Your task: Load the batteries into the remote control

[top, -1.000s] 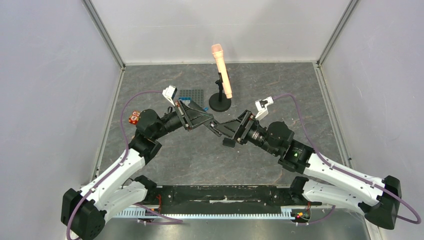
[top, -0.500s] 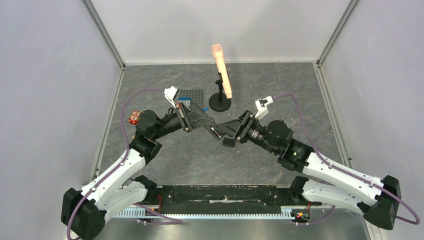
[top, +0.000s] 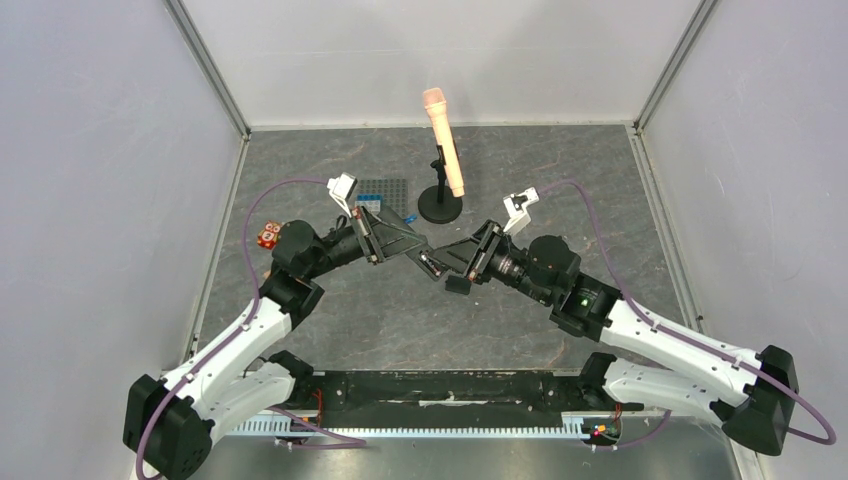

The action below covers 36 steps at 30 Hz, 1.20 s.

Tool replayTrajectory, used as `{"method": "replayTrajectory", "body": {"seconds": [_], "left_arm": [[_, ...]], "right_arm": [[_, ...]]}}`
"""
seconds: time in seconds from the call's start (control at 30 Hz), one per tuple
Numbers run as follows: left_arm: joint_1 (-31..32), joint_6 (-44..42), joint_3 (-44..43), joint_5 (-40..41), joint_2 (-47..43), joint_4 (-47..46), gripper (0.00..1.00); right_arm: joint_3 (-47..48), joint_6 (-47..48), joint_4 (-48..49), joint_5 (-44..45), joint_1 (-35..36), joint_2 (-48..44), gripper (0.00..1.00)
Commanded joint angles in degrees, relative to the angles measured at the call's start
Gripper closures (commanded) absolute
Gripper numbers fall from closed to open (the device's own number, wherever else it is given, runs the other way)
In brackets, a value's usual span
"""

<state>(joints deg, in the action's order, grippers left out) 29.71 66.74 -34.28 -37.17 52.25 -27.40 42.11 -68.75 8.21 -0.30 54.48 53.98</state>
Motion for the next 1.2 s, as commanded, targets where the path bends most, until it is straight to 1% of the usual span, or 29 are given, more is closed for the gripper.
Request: {"method": "replayTrajectory", "body": {"seconds": [0.0, 0.1, 0.43, 0.63, 0.8, 0.93, 1.0, 1.03, 1.1, 1.17], "left_arm": [[0.26, 2.33, -0.75, 1.88, -0.83, -6.97, 0.98], [0.26, 3.81, -1.09, 3.27, -1.02, -7.05, 0.98], [0.26, 7.6, -1.71, 8.27, -2.15, -7.38, 0.98], [0.26, 8.09, -1.84, 9.07, -1.92, -7.67, 0.98], [0.26, 8.24, -1.72, 8.95, -1.87, -7.88, 0.98], [0.3, 7.74, -1.44, 8.61, -2.11, -7.76, 0.98], [0.27, 6.95, -1.24, 8.27, -2.31, -7.19, 0.98], [0.28, 6.55, -1.29, 7.89, -2.48, -6.84, 0.98], [0.26, 5.08, -1.18, 7.22, -2.89, -5.6, 0.98], [0.27, 3.23, -1.19, 6.86, -3.44, -3.52, 0.98]], "right_arm": [[2.1, 3.72, -3.23, -1.53, -0.16, 1.42, 0.73], [2.23, 4.68, -3.77, -1.93, -0.16, 1.94, 0.74], [3.09, 7.99, -3.76, -6.22, 0.03, 4.65, 0.74], [3.51, 10.02, -2.66, -9.22, 0.15, 5.71, 0.73], [3.26, 10.13, -2.97, -9.39, 0.17, 5.92, 0.72], [3.59, 9.45, -3.42, -7.82, 0.12, 5.26, 0.7], [4.15, 9.02, -4.1, -6.65, 0.1, 4.74, 0.66], [4.56, 8.85, -4.52, -6.05, 0.1, 4.48, 0.62], [5.24, 8.51, -5.36, -4.87, 0.1, 3.69, 0.54], [5.52, 8.28, -5.61, -4.07, 0.12, 2.49, 0.43]]}}
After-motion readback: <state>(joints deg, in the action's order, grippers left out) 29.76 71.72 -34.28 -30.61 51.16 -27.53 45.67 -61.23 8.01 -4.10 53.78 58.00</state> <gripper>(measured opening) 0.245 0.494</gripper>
